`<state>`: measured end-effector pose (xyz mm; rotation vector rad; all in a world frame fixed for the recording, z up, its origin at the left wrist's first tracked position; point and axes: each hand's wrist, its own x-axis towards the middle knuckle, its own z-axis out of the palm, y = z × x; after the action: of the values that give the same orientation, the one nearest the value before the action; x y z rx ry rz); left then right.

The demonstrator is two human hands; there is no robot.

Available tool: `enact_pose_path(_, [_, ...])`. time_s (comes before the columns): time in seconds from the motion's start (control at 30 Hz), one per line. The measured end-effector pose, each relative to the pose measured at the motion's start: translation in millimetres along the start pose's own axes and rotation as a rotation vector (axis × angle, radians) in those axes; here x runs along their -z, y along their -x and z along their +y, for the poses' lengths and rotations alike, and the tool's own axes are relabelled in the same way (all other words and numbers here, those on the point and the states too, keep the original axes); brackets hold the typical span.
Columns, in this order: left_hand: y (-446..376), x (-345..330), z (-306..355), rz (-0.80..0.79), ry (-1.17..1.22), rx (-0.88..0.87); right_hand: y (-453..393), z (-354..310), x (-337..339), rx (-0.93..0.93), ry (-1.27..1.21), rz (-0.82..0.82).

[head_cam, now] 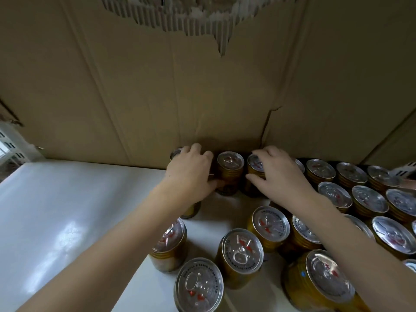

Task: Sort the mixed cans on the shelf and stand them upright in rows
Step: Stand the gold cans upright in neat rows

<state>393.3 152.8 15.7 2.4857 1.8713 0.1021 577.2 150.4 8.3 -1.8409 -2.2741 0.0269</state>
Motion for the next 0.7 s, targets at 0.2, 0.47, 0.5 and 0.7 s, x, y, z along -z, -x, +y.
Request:
enact_pose_path(0.2, [30.6,-6.8,-8.5,-0.078,-0.057,0.174,-16.5,-31.6,1.6,0.089,-0.029,0.009])
enact_pose_path(0.47, [42.9,8.7,-47.9,-0.064,0.248,0.237,-39.4,-73.4,0.6,0.196,-0.044,-0.114])
enact_pose_path(0.5, [44.9,11.0,-56.4,-0.053,0.252,0.242,-42.8,-80.1,0.0,0.202,-0.056,-0.133])
enact_pose_path(0.7, [61.9,20.2,-101.4,0.031,0.351,0.294,-55.7,-122.7,-16.0,0.150,-0.060,-0.205])
